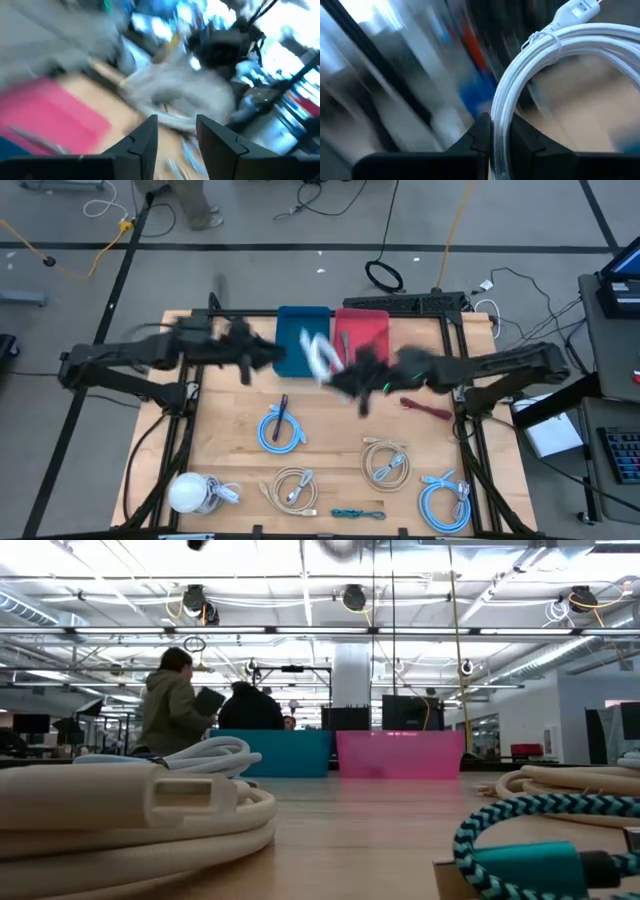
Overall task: Pick & Place USB Port
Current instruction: Put the large white charger cable into the blue bin
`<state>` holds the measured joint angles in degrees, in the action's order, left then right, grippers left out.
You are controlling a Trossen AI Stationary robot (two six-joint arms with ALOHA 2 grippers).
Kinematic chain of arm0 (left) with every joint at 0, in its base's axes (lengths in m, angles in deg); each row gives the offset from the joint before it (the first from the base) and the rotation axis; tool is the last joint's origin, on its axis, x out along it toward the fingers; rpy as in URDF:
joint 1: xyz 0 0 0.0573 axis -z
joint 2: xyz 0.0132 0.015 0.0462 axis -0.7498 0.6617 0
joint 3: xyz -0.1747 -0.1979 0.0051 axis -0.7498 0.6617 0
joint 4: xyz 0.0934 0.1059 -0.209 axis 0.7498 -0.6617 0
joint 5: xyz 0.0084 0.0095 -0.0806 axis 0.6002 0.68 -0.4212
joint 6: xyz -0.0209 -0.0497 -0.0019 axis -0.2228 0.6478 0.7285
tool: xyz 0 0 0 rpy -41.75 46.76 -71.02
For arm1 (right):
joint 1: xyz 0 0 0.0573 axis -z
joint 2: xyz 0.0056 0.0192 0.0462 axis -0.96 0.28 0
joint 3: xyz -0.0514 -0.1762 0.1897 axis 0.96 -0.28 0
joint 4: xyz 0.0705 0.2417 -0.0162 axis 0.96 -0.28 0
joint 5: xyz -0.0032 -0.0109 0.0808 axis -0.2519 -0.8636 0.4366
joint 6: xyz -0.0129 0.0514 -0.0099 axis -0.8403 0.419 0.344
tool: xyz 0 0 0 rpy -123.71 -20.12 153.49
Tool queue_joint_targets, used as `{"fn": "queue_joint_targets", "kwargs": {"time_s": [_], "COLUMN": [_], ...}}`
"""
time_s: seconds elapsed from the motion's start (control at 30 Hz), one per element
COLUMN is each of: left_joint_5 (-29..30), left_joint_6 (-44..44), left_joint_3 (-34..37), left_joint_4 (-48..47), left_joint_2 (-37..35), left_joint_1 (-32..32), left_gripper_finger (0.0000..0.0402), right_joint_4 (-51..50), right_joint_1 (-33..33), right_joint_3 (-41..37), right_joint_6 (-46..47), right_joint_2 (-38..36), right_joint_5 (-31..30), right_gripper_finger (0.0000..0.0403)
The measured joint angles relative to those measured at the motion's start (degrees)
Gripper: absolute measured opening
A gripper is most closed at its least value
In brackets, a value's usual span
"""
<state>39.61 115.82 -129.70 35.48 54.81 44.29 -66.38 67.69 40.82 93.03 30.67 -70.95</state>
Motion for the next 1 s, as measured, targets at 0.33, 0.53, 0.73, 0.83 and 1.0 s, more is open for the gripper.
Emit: {"fn": "queue_joint_targets", "kwargs": {"time_s": [0.33, 0.53, 0.73, 0.83, 1.0], "left_joint_5": [1.64, -27.76, -42.44, -43.41, -47.49], "left_joint_6": [-12.31, -1.95, 15.83, 19.65, 15.28], "left_joint_3": [-0.09, -1.52, -2.5, -5.83, -16.26], "left_joint_4": [11.62, 36.62, 67.72, 72.24, 60.34], "left_joint_2": [-1.23, 14.77, 25.97, 28.99, 31.9], "left_joint_1": [-6.64, -11.8, -12.89, -11.79, -7.54], "left_gripper_finger": [0.0127, 0.0127, 0.0129, 0.0144, 0.0182], "right_joint_4": [63.37, 72.41, 72.96, 71.94, 67.67], "right_joint_1": [5.08, 0.27, -2.73, -2.7, -1.5], "right_joint_3": [-5.19, -3.71, -0.35, -0.24, -0.94], "right_joint_6": [20.5, 20.59, 18.37, 17.48, 17.21], "right_joint_2": [-0.12, 5.31, 7.13, 7.16, 7.12], "right_joint_5": [18.39, 29.33, 32.41, 32.18, 30.37], "right_gripper_finger": [0.0029, 0.0029, 0.0029, 0.0029, 0.0029]}}
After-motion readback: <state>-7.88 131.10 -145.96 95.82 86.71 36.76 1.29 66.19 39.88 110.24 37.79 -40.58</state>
